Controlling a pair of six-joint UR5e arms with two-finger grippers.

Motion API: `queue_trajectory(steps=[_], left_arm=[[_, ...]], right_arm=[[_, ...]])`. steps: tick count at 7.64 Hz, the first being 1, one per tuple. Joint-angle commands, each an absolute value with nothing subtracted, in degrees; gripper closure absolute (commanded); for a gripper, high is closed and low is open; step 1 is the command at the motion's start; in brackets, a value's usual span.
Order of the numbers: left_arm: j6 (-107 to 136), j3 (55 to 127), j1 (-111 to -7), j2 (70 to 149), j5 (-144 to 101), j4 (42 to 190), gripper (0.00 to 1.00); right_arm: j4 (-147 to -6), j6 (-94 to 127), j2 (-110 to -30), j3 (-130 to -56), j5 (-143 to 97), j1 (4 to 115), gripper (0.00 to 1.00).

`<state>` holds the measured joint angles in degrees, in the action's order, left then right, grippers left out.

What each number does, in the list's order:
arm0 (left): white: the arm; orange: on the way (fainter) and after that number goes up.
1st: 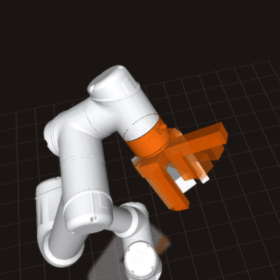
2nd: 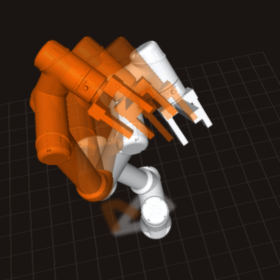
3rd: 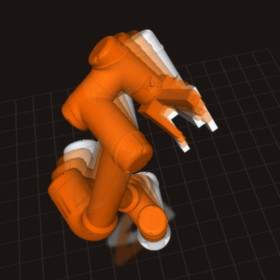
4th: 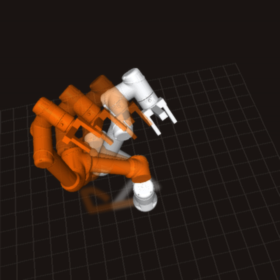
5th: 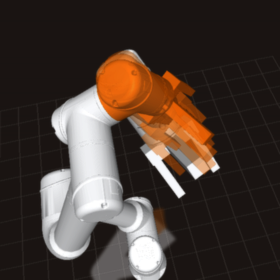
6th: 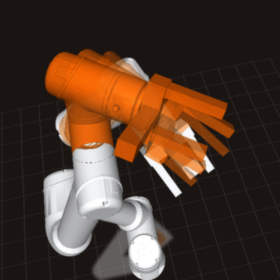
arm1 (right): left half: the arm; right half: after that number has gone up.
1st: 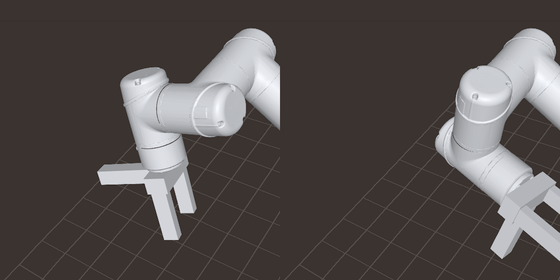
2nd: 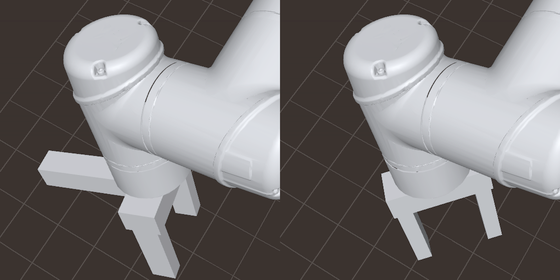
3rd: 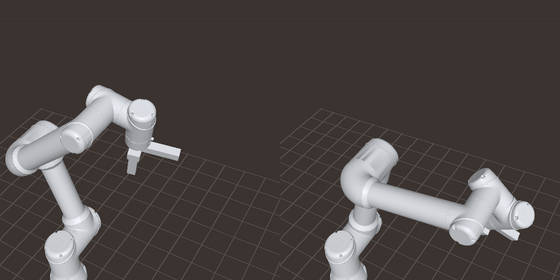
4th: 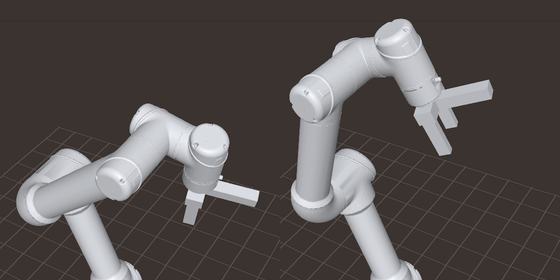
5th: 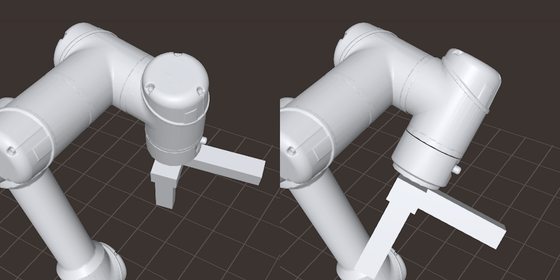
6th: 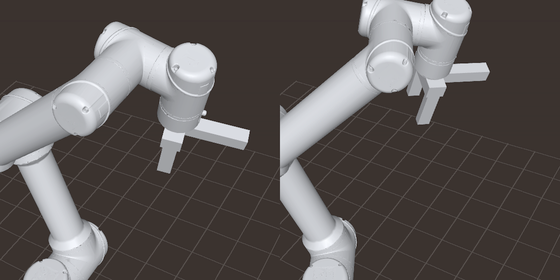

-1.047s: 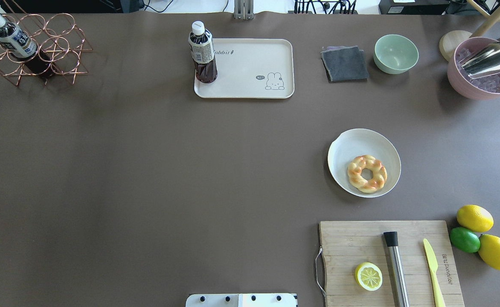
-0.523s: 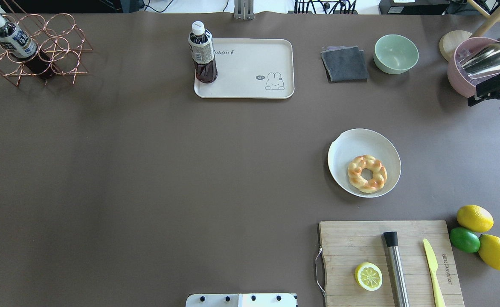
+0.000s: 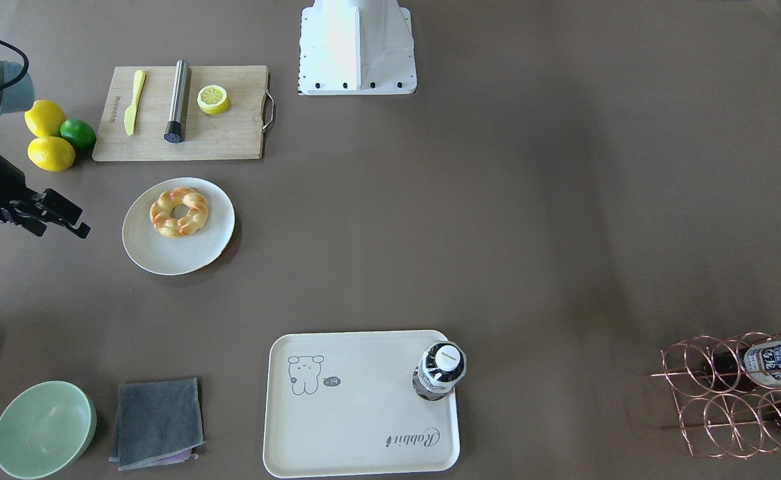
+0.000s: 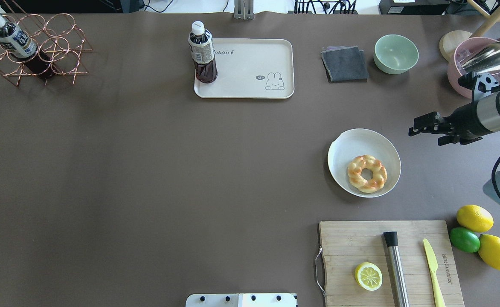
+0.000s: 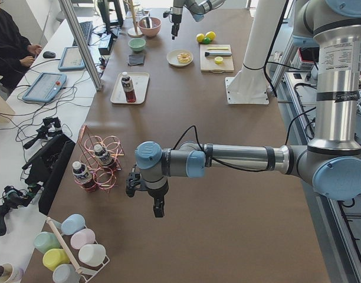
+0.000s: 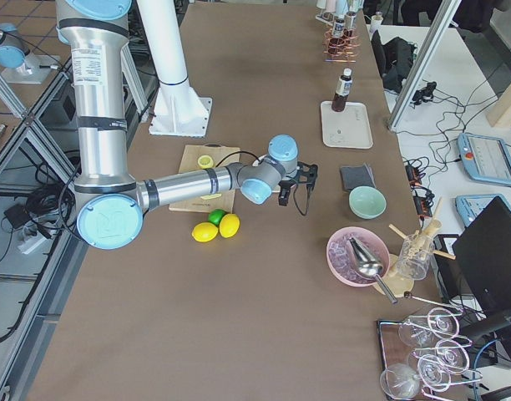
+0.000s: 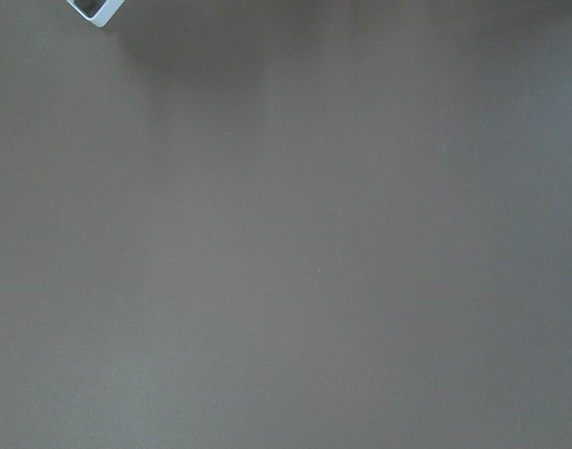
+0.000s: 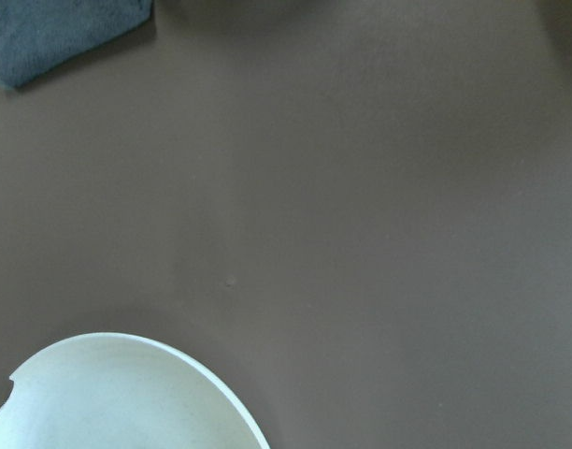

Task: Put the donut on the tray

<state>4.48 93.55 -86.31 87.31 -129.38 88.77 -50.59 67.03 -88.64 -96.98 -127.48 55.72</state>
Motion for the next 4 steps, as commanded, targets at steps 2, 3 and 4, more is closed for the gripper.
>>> queue_trajectory(steps=[2,3,4], left_arm=[[4.48,93.43,-86.31,86.92,-129.37,88.77,0.02],[4.48,93.51,-86.31,86.92,-129.37,88.77,0.02],[4.48,93.52,-86.31,87.01,-129.37,88.77,0.02]], right_arm=[[-47.37,73.12,-88.68,-96.68,-120.68,46.85,0.00],[-47.29,73.13,-88.68,-96.24,-120.67,46.67,0.00],[-47.37,73.13,-88.68,-95.89,-120.59,46.32,0.00]])
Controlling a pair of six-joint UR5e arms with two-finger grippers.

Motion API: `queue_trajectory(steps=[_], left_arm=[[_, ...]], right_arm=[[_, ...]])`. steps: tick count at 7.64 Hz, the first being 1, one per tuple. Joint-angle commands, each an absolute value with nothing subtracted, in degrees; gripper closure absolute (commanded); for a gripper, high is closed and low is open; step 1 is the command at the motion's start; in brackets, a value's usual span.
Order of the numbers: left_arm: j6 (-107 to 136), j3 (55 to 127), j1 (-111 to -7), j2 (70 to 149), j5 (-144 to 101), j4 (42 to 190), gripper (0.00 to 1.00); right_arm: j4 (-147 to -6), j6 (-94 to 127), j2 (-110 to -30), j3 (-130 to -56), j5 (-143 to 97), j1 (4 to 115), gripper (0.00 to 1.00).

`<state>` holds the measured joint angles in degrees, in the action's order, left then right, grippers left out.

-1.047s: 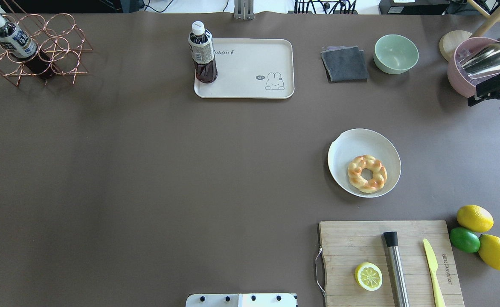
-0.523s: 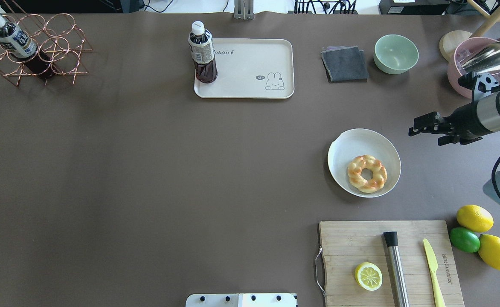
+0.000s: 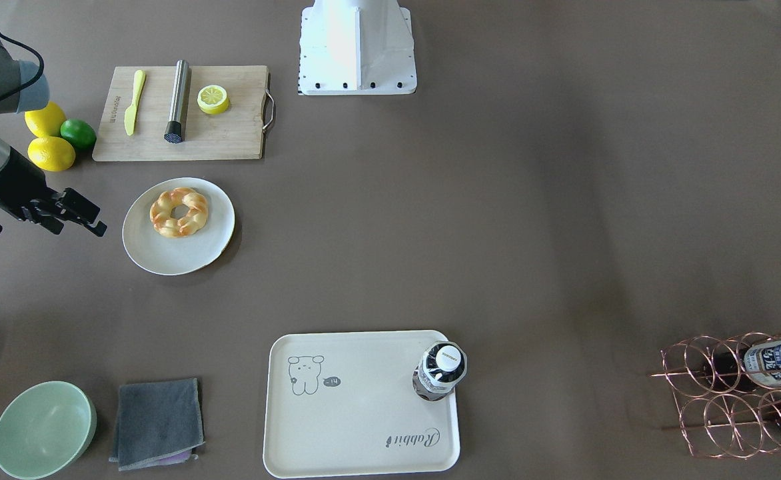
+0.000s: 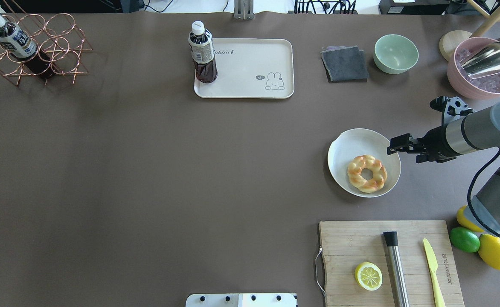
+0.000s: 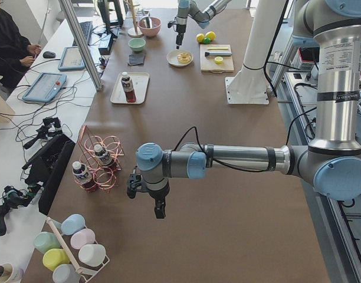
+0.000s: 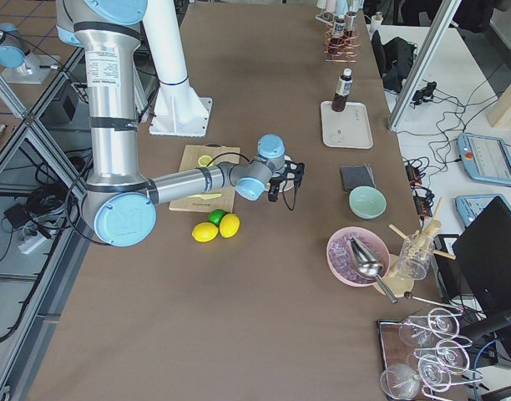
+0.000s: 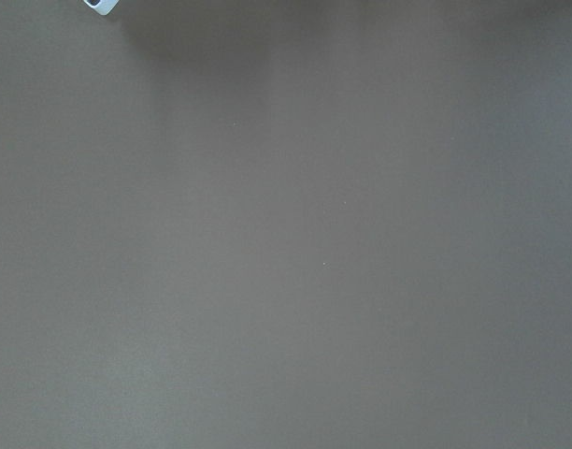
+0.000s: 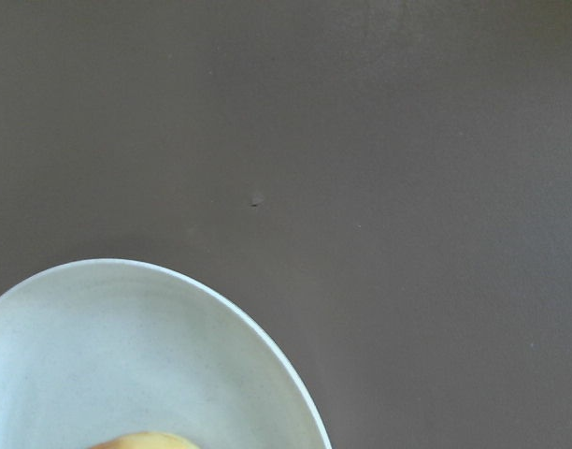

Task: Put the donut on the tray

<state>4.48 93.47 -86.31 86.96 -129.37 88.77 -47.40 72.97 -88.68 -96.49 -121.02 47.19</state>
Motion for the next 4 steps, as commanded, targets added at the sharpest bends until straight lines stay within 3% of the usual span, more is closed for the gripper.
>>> queue_trajectory(steps=[1,2,3,4], left_arm=[[4.48,93.43,-86.31,87.36,-129.37,88.77,0.02],[4.48,93.34,-86.22,87.45,-129.37,88.77,0.02],[4.48,93.43,-86.22,87.54,-129.37,88.77,0.02],[4.48,93.60,-86.22,87.54,-129.37,88.68,0.02]], right_arm=[[-47.37,73.13,-88.68,-95.45,-120.59,45.97,0.00],[-47.29,73.13,-88.59,-95.45,-120.67,45.88,0.01],[-47.20,73.13,-88.59,-95.45,-120.67,45.88,0.18],[-47.20,73.13,-88.59,-95.45,-120.76,45.88,0.55]])
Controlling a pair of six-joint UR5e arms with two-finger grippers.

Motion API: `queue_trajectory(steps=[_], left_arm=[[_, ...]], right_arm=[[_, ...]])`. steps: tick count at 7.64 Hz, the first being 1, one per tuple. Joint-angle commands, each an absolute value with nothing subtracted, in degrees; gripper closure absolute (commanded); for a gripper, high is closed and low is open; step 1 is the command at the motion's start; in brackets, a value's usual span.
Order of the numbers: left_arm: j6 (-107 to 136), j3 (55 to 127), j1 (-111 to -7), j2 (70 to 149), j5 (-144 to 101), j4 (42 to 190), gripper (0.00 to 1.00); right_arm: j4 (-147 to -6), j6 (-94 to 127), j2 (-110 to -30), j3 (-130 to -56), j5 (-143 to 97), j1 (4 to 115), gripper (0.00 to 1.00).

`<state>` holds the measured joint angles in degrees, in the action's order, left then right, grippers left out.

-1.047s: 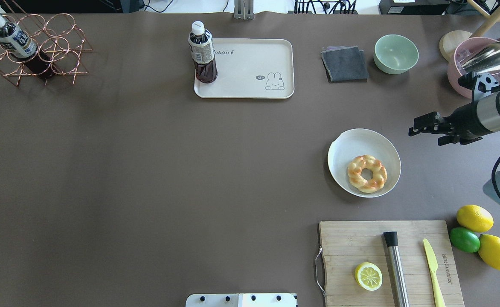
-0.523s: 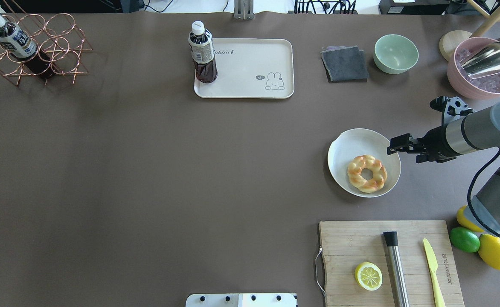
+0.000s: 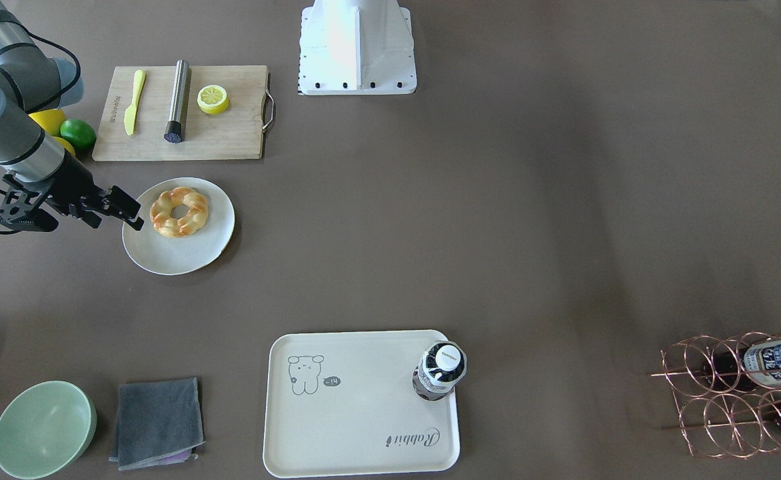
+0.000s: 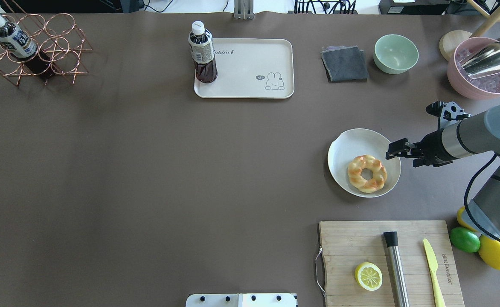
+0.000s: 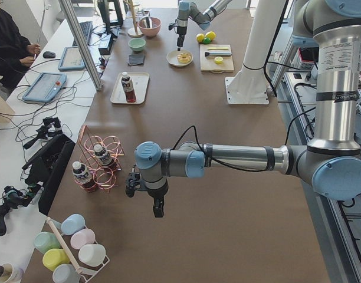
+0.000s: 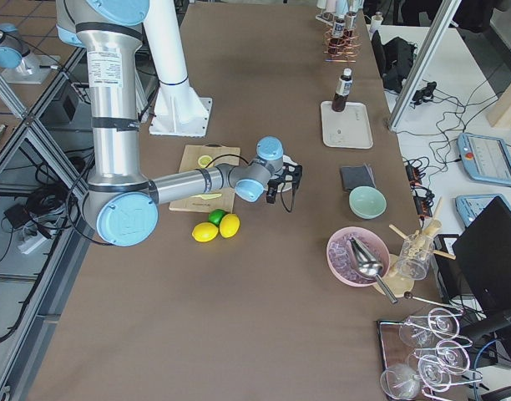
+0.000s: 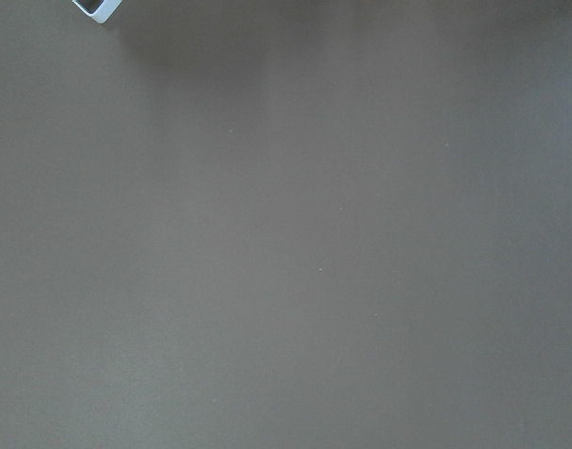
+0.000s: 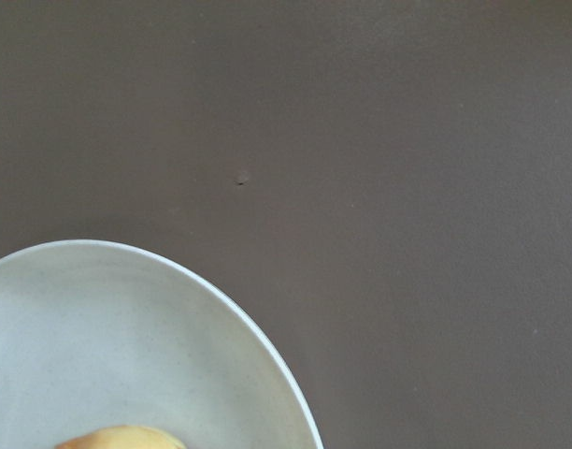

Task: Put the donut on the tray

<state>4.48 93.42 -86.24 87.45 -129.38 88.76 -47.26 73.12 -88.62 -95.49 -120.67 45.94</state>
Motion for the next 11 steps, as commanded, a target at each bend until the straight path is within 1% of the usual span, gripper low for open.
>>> queue_trajectory(steps=[1,2,6,8,11], left_arm=[[4.48,93.60,-86.22,87.54,-129.37,88.68,0.02],[4.48,93.60,-86.22,87.45,-129.37,88.68,0.02],[4.48,93.52,-86.22,87.45,-129.37,88.68,0.02],[4.48,93.69,-86.31,87.45,-129.37,88.68,0.02],[4.48,93.69,-86.31,87.54,-129.37,88.68,0.02]], right_arm=[[-47.20,73.13,-88.59,-95.45,-120.50,45.70,0.91],[-47.20,73.04,-88.59,-95.45,-119.63,45.44,1.00],[-47.11,73.21,-88.07,-96.32,-119.53,45.00,1.00],[-47.11,74.08,-87.54,-97.55,-125.82,50.15,1.00],[-42.72,74.09,-87.54,-98.09,-135.33,58.25,1.00]])
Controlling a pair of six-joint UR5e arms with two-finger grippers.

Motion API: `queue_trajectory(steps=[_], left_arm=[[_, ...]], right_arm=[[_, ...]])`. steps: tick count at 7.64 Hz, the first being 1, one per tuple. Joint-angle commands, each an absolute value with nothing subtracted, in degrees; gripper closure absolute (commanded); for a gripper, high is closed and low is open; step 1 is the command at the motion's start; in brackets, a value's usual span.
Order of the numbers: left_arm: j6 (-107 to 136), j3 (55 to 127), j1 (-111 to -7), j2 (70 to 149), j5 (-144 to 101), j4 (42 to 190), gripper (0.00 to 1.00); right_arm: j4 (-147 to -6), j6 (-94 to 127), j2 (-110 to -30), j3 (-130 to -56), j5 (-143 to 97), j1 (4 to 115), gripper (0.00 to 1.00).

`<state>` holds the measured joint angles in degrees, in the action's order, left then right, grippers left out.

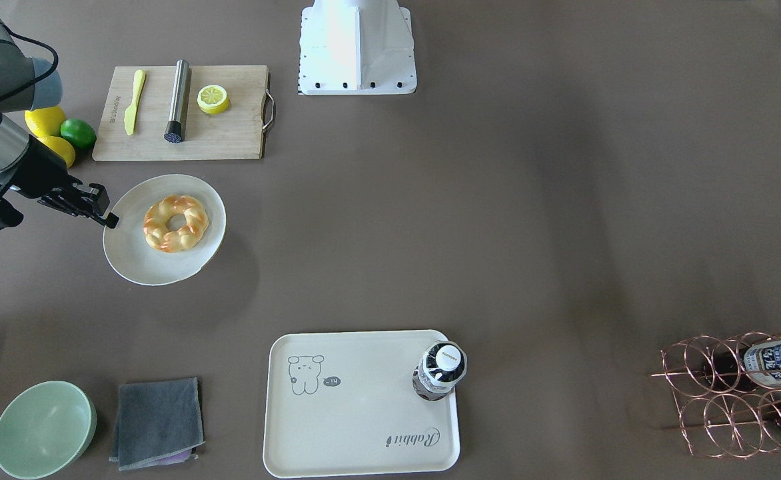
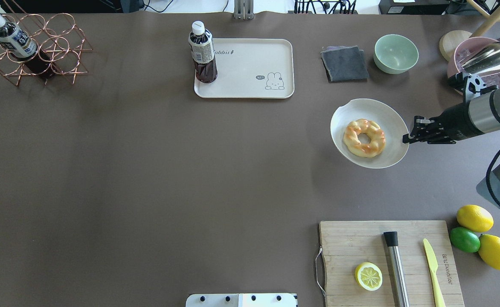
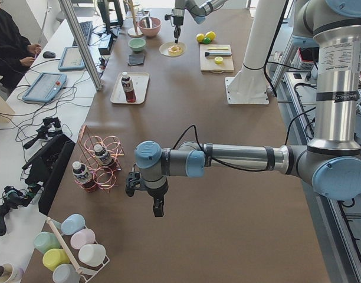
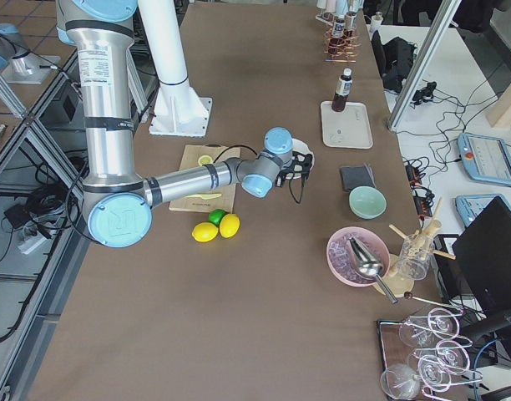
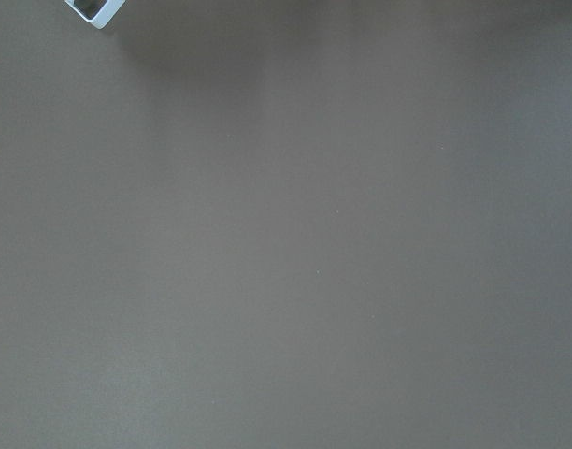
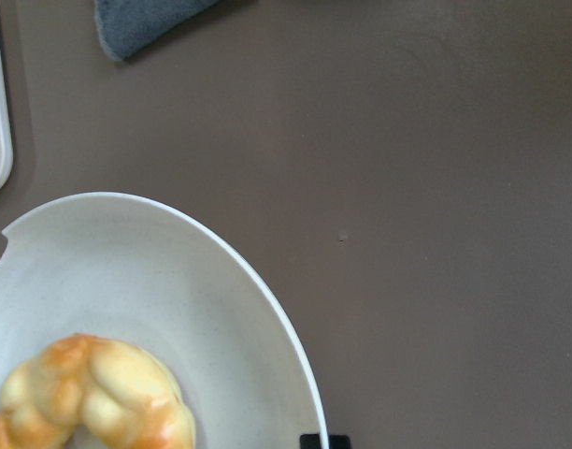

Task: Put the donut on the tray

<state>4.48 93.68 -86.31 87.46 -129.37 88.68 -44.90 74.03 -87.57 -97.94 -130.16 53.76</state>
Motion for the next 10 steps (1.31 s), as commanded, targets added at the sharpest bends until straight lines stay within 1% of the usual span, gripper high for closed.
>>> queue_trajectory(steps=[1,2,4,8,10], left_arm=[[4.48,93.69,-86.31,87.63,-129.37,88.68,0.02],[4.57,93.60,-86.31,87.63,-129.37,88.68,0.02],[4.57,93.60,-86.31,87.63,-129.37,88.59,0.02],[4.57,93.34,-86.31,87.54,-129.37,88.68,0.02],[4.57,93.16,-86.22,87.45,-129.37,88.59,0.02]], right_arm=[[-42.80,74.18,-86.15,-97.65,-135.35,59.05,1.00],[-42.89,75.40,-83.52,-95.73,-135.09,59.06,1.00],[-42.98,82.85,-74.57,-89.59,-134.30,59.06,1.00],[-43.42,91.82,-57.62,-74.30,-126.59,55.13,1.00],[-49.70,92.46,-49.70,-70.24,-118.79,50.82,1.00]])
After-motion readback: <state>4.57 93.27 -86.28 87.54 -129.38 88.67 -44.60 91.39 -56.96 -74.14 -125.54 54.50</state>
